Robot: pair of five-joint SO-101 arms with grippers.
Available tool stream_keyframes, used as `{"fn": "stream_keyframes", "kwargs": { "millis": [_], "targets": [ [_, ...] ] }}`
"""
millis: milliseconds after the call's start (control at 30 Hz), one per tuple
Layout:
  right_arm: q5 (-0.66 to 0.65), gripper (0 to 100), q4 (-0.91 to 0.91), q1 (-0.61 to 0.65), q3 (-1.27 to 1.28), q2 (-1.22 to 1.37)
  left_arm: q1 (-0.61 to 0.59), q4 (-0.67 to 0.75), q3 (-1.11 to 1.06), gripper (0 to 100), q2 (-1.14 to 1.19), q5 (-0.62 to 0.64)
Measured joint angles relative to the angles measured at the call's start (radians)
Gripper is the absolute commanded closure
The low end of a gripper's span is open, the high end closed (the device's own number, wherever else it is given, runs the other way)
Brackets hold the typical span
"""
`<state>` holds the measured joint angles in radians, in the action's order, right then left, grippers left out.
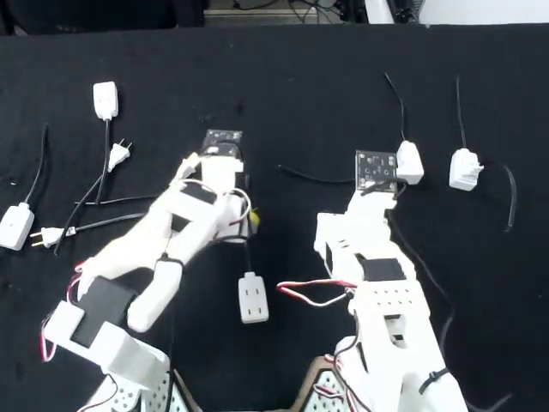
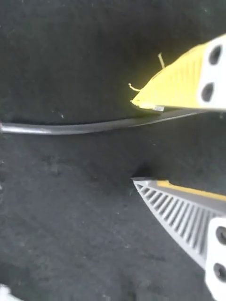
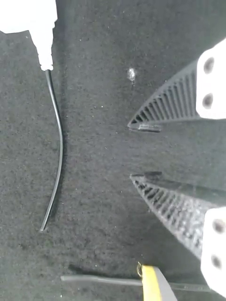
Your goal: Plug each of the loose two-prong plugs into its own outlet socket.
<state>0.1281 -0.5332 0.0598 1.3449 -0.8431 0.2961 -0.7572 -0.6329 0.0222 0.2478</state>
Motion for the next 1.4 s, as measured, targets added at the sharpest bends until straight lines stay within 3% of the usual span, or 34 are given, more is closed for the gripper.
{"fn": "stream_keyframes", "kwargs": {
  "millis": [333,500,800,900,1000,1133,1233,1400],
  "targets": [
    [0.0,86.1,0.0,0.0,0.0,0.0,-0.218,-0.189,-0.009,77,-0.034,-0.023],
    [0.0,86.1,0.0,0.0,0.0,0.0,-0.315,-0.302,-0.074,77,-0.152,-0.141],
    [0.0,86.1,0.0,0.0,0.0,0.0,-0.491,-0.316,-0.373,77,-0.443,-0.437],
    [0.0,86.1,0.0,0.0,0.0,0.0,-0.532,-0.322,-0.388,76,-0.562,-0.476],
    [0.0,86.1,0.0,0.0,0.0,0.0,-0.529,-0.315,-0.388,76,-0.68,-0.427],
    [0.0,86.1,0.0,0.0,0.0,0.0,-0.47,-0.209,-0.393,76,-0.749,-0.232],
    [0.0,86.1,0.0,0.0,0.0,0.0,-0.427,-0.101,-0.41,76,-0.727,-0.124],
    [0.0,86.1,0.0,0.0,0.0,0.0,-0.358,-0.011,-0.407,76,-0.578,-0.051]
  ]
}}
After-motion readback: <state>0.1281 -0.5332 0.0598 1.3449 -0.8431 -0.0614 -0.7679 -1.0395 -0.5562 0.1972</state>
